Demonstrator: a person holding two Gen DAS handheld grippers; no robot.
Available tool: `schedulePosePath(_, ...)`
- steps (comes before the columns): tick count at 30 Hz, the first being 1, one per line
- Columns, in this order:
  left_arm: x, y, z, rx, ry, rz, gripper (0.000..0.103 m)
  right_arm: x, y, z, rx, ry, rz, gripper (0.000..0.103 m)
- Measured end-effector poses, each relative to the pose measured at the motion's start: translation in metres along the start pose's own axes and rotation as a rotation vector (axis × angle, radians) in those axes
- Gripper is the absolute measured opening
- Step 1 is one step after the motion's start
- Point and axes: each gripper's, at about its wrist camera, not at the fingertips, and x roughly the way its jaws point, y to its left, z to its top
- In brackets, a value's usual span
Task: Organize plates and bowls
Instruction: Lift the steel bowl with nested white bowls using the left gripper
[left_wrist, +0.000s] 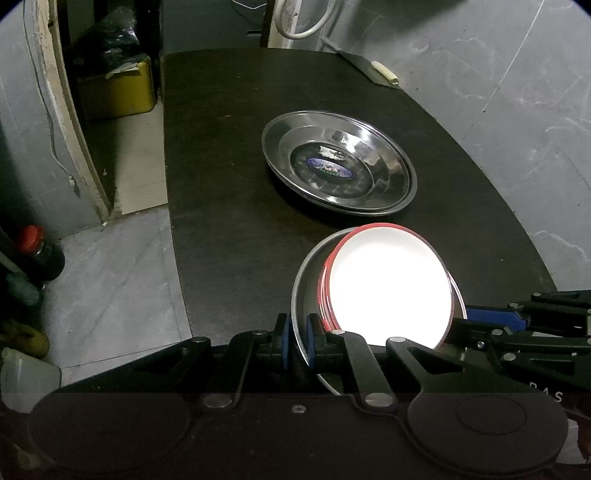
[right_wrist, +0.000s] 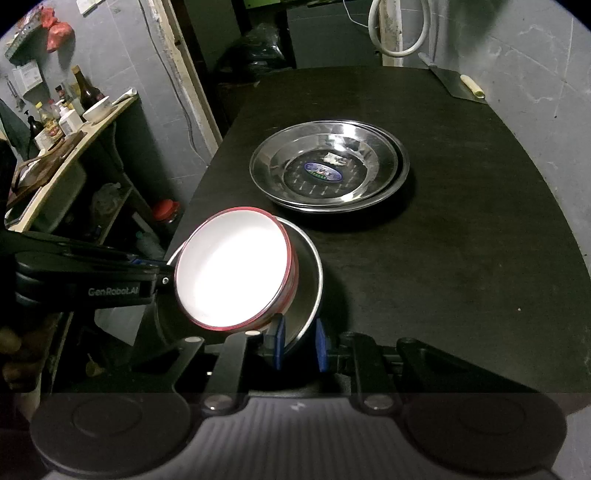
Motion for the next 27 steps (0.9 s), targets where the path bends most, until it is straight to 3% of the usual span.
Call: schedulePosePath(27, 0.0009, -0.0049, 0.0015, 0.013, 0.008, 0.026, 0.008, 0.0008, -0.0010, 0.0003, -0.001, 0.005, 0.012, 0.022)
